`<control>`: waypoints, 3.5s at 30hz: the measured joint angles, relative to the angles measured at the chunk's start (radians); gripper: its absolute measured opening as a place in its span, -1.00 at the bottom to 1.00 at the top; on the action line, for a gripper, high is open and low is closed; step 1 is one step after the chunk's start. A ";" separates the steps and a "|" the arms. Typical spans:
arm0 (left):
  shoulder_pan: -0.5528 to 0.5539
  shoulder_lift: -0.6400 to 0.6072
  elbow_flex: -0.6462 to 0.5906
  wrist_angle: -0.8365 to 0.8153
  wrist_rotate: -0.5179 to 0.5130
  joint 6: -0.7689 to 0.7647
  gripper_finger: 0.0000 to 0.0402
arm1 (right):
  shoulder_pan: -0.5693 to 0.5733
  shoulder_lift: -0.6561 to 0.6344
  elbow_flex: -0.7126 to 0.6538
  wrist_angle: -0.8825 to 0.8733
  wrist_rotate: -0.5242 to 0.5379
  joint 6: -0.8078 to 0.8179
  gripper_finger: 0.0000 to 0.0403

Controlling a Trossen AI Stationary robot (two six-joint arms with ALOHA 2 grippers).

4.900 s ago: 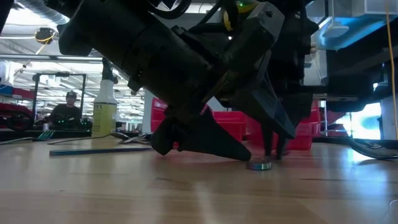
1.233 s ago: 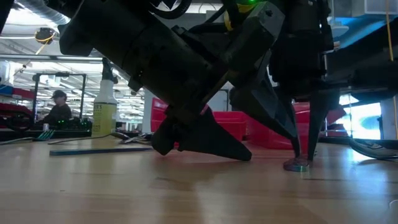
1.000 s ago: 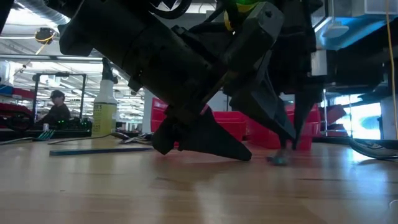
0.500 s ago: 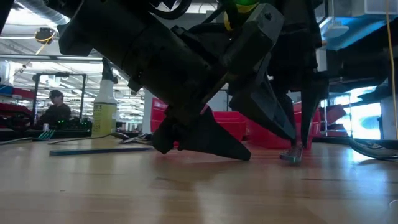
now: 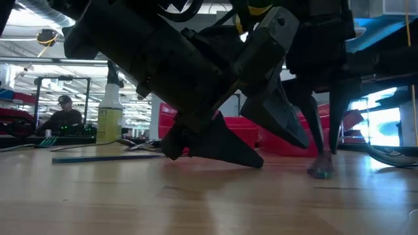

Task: Sort silverware
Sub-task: Put the blue knife into the right red silverware bin

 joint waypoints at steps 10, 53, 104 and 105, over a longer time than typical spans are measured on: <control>0.027 0.001 0.000 0.038 0.117 -0.081 0.39 | 0.004 0.000 0.000 0.002 -0.004 0.023 -0.92; 0.055 0.008 0.000 0.108 0.060 -0.153 0.39 | 0.004 -0.003 0.177 -0.117 0.031 0.101 -0.92; -0.095 0.003 0.034 0.025 0.031 0.594 -1.00 | -0.157 -0.290 -0.521 0.709 0.175 0.042 -1.00; -0.095 0.003 0.034 0.025 0.026 0.592 -1.00 | -0.157 -0.288 -0.521 0.723 0.181 0.041 -1.00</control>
